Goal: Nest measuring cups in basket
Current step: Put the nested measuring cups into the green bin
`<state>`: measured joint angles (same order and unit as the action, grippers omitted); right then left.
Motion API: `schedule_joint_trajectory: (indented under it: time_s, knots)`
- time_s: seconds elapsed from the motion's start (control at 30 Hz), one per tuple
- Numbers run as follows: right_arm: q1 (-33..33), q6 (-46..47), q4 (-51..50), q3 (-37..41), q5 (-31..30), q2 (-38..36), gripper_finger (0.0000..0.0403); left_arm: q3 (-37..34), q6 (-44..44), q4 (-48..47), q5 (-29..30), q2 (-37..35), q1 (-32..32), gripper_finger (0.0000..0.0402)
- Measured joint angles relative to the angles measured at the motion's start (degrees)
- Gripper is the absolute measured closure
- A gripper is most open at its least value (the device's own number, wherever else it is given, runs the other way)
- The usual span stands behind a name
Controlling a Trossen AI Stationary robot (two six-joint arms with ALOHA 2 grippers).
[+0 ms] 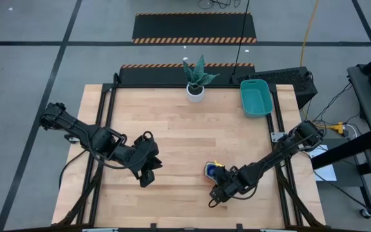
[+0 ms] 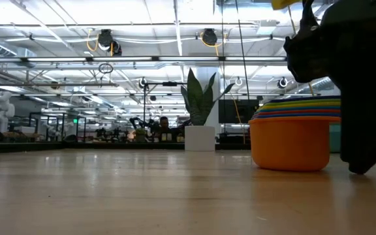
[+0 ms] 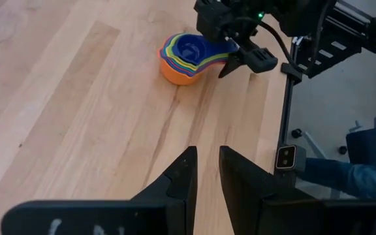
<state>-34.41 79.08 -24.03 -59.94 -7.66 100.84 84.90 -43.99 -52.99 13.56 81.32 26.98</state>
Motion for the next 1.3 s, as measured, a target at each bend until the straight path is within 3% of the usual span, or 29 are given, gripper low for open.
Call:
schedule_joint_trajectory:
  time_s: [0.57,1.3]
  knots:
    - [-0.6,1.3,0.1,0.0,0.9,0.0,0.0302,0.0,0.5,0.0,0.0,0.0,0.0,0.0334]
    - [-0.6,1.2,0.2,0.0,1.9,-0.1,0.0351,0.0,0.3,0.1,0.0,0.0,0.0,0.0335]
